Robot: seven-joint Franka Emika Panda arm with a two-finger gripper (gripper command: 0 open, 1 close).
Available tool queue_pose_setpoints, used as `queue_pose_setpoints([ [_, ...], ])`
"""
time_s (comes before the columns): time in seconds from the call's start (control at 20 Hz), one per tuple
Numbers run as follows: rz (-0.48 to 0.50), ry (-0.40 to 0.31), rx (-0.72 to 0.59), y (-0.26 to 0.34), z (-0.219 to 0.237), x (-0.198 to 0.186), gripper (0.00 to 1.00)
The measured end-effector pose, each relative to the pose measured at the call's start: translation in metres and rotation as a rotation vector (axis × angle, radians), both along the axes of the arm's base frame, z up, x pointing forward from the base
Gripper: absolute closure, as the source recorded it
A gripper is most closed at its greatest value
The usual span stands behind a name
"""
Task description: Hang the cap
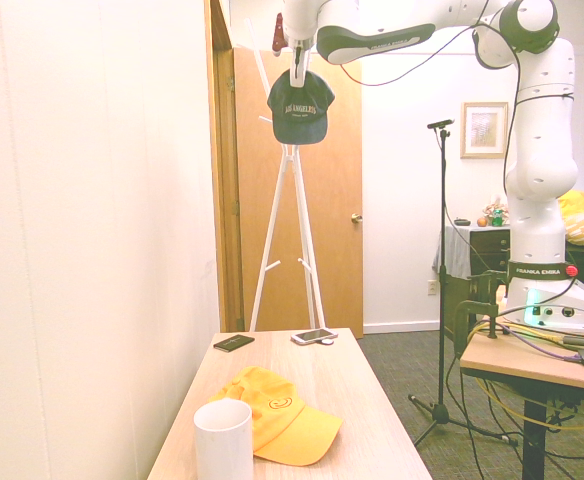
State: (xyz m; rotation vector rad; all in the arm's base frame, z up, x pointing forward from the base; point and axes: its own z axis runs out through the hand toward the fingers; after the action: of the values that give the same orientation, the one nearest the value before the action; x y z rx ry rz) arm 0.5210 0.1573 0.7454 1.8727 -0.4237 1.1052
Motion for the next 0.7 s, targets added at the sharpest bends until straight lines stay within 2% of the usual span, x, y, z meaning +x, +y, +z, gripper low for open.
queue_pose_setpoints([
  [0.25, -0.024, 0.039, 0.021, -0.035, -0.035, 0.045, 1.00],
  [0.3, -0.031, 0.049, 0.037, -0.043, -0.048, 0.056, 0.00],
  [0.5, -0.032, 0.064, 0.093, -0.044, -0.083, 0.078, 0.00],
  [0.7, -0.031, 0.061, 0.101, -0.042, -0.089, 0.080, 0.00],
])
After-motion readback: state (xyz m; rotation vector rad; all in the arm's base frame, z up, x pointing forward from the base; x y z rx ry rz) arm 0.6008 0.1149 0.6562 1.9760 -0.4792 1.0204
